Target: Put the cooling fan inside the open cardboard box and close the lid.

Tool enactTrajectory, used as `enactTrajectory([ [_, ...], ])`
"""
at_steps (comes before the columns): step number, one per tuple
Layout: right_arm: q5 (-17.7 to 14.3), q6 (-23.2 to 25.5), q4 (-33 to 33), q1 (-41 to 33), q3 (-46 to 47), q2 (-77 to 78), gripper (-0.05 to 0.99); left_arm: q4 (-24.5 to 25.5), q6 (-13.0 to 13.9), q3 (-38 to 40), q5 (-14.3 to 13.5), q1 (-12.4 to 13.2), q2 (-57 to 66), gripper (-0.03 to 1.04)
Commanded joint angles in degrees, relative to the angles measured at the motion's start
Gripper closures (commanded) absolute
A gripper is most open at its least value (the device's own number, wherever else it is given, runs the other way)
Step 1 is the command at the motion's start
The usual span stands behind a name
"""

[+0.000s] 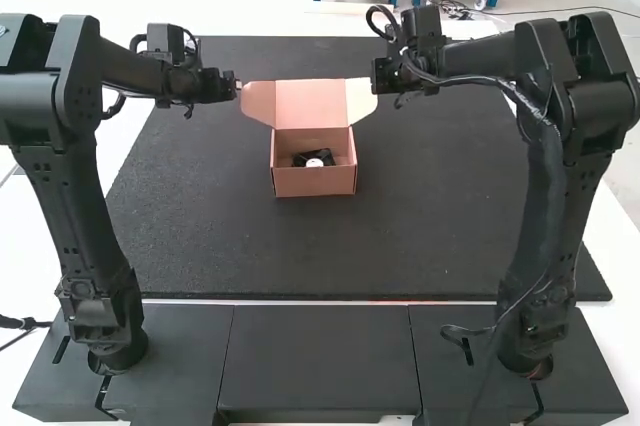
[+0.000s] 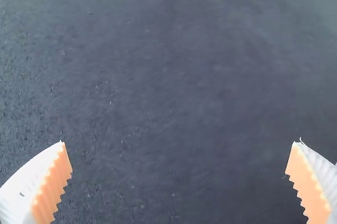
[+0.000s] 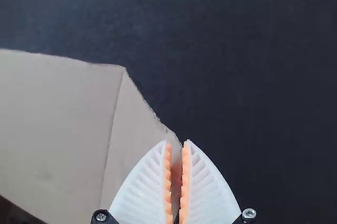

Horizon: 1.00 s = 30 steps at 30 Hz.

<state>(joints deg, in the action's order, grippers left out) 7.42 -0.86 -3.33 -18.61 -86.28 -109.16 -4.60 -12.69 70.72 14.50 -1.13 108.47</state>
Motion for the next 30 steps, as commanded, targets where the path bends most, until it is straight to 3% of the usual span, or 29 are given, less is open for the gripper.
enactTrajectory([
  [1,2.7,0.4,1.5,-0.5,1.9,0.4,0.86,-0.2,-1.1,0.9,3.6,-1.2,-1.1,0.04],
  [14,2.8,0.4,1.5,-1.3,2.2,0.4,0.86,-3.3,-4.2,1.5,3.7,-1.2,-3.2,0.04],
  [25,2.8,0.4,1.5,-1.9,2.4,0.4,0.86,-2.4,-7.3,4.7,5.0,-1.0,-3.3,0.04],
  [30,2.8,0.4,1.4,-1.9,2.7,0.4,0.86,-1.6,-7.4,5.7,5.2,-1.2,-3.4,0.04],
])
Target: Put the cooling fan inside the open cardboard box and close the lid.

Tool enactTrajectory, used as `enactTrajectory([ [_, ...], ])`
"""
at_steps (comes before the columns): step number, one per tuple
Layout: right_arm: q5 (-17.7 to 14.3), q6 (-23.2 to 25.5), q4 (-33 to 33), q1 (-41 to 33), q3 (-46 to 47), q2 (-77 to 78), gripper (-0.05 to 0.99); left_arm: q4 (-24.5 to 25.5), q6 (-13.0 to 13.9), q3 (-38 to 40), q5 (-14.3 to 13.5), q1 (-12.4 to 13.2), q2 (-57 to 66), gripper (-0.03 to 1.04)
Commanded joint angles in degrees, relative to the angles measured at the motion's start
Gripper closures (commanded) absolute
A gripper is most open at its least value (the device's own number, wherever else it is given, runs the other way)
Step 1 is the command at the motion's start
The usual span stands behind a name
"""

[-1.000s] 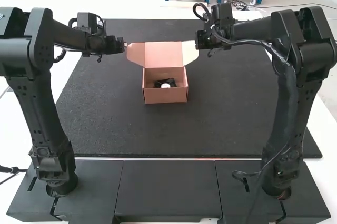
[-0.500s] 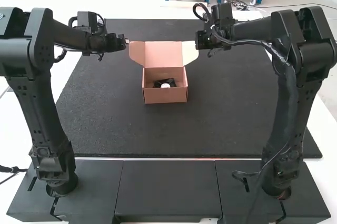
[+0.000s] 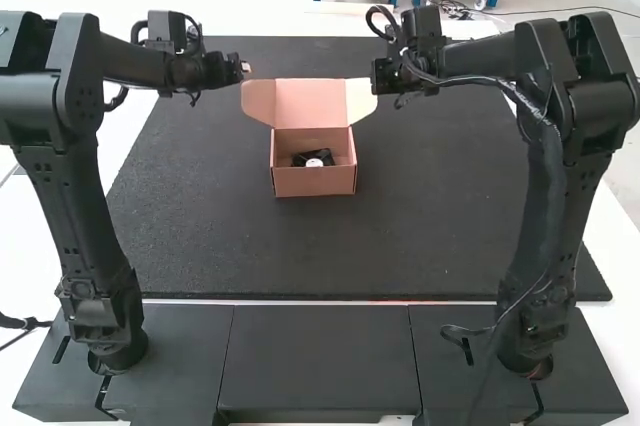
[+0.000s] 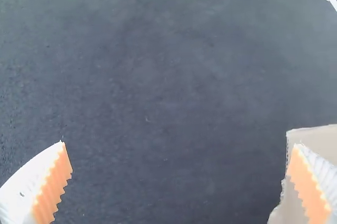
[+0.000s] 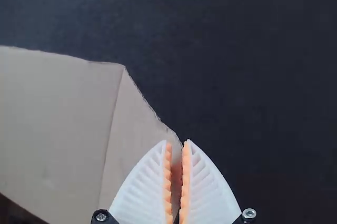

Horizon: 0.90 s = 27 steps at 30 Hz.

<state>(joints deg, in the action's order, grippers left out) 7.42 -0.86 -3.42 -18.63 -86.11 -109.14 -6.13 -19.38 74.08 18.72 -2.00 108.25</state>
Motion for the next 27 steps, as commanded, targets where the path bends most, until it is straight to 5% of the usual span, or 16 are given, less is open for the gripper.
enactTrajectory([
  [1,2.8,0.4,1.5,-1.8,2.5,0.4,0.86,0.2,-0.7,2.3,1.0,-0.3,-3.2,0.04],
  [23,2.8,0.4,1.5,-2.0,2.6,0.3,0.86,5.3,1.3,-1.9,3.9,-0.3,-3.7,0.04],
  [27,2.8,0.4,1.5,-2.1,2.6,0.3,0.86,5.0,1.3,-2.8,4.0,-0.3,-3.7,0.12],
])
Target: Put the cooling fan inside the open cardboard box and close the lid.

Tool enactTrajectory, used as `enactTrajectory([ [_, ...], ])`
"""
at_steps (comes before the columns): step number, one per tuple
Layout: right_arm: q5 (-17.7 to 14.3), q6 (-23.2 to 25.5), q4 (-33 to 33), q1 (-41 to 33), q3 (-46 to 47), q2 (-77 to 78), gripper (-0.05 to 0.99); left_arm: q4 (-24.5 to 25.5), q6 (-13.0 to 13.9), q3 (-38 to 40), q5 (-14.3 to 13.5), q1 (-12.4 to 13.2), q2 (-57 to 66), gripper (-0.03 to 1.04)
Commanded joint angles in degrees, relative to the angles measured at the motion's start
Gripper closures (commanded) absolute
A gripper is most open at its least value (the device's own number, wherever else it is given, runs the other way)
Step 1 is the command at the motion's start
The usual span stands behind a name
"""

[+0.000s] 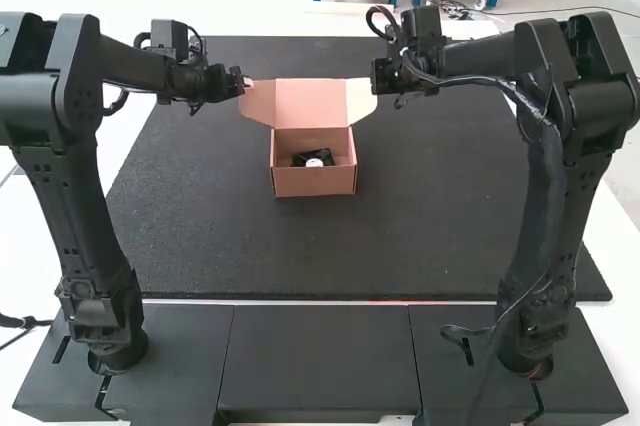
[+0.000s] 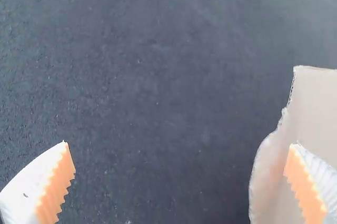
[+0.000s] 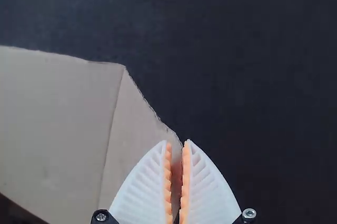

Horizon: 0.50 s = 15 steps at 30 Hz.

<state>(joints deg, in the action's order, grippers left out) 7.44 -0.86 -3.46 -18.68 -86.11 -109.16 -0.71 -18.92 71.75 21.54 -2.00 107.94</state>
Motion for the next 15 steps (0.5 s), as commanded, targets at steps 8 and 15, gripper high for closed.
enactTrajectory([
  [8,2.8,0.4,1.5,-2.1,3.1,0.3,0.86,-3.6,0.0,-0.6,2.3,-0.4,-3.4,0.38],
  [15,2.8,0.5,1.3,-2.2,3.2,0.3,0.86,-6.8,-2.4,-0.2,3.9,-1.3,-3.4,0.73],
])
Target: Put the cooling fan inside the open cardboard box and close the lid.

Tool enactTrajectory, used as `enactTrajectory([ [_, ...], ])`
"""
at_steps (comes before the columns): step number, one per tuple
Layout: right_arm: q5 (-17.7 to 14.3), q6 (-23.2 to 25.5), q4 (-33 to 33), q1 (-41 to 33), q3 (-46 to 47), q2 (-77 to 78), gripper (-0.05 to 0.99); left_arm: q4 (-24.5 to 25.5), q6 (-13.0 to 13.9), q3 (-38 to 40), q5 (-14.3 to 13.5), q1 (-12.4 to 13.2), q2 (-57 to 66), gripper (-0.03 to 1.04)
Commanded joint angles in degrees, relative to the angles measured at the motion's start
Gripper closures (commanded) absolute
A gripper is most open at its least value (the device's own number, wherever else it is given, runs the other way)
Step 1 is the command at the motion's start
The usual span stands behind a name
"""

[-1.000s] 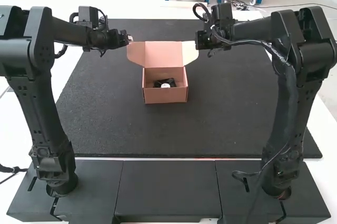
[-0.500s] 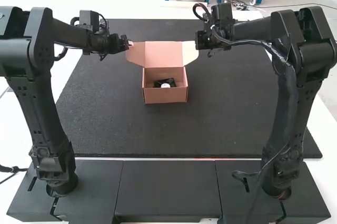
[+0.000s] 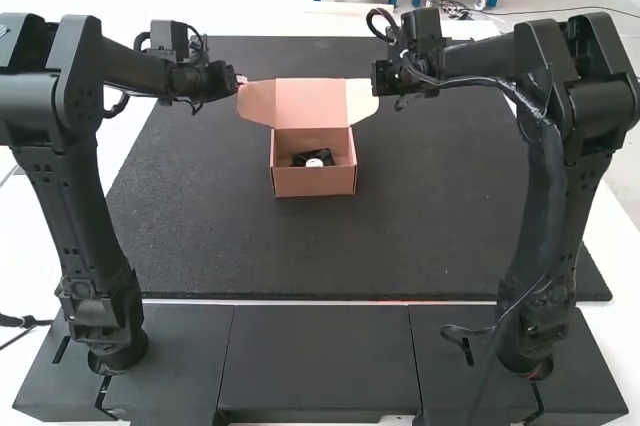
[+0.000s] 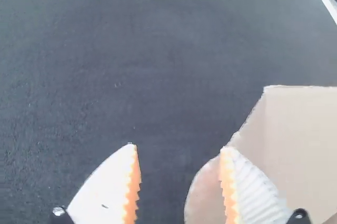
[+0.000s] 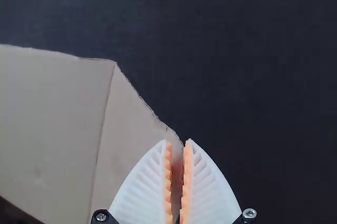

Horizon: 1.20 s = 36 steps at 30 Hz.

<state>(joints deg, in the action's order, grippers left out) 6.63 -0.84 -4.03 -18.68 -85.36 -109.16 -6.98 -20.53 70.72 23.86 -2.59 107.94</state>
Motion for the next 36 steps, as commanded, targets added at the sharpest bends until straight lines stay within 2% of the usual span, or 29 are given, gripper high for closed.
enactTrajectory([
  [1,3.6,0.5,1.8,-2.2,2.5,0.3,0.86,-0.5,-1.0,0.8,1.9,-0.9,-3.4,0.73],
  [5,3.9,0.5,1.8,-2.0,2.6,0.3,0.86,0.3,-1.7,0.5,2.7,-1.6,-3.1,0.72],
  [9,3.9,0.4,1.8,-2.0,2.8,0.4,0.86,1.5,-1.5,0.2,3.1,-2.1,-3.0,0.57],
  [10,3.9,0.4,1.8,-2.0,2.8,0.3,0.86,1.5,-1.5,0.1,3.0,-2.2,-2.9,0.57],
  [12,3.9,0.4,1.8,-2.0,2.8,0.4,0.86,1.4,-1.6,-0.1,3.0,-2.2,-2.8,0.63],
  [13,3.9,0.4,1.8,-2.0,2.8,0.3,0.86,1.3,-1.6,-0.1,3.0,-2.2,-2.7,0.72],
  [17,4.2,0.3,1.8,-2.0,3.0,0.4,0.86,0.7,-1.4,-0.1,3.0,-2.2,-2.6,0.79],
  [19,4.2,0.3,1.8,-2.0,3.1,0.3,0.86,0.4,-0.9,-0.1,3.0,-2.2,-2.3,0.84],
  [20,4.2,0.3,1.8,-2.0,3.0,0.3,0.86,0.3,-0.7,-0.1,3.2,-2.2,-2.4,0.91],
  [23,4.6,0.2,1.8,-2.0,3.2,0.4,0.86,0.4,0.2,-0.1,3.3,-2.2,-2.4,0.91],
  [24,4.6,0.2,1.8,-2.0,3.4,0.3,0.86,0.0,0.4,-0.2,3.2,-2.3,-2.4,1.00],
  [31,4.7,0.4,1.7,-2.1,3.7,0.4,0.86,-0.2,0.3,0.3,2.9,-3.0,-3.2,0.99],
  [36,4.8,1.5,1.3,-2.3,2.5,0.4,0.86,1.2,0.2,0.8,2.1,-4.6,-4.8,0.99],
])
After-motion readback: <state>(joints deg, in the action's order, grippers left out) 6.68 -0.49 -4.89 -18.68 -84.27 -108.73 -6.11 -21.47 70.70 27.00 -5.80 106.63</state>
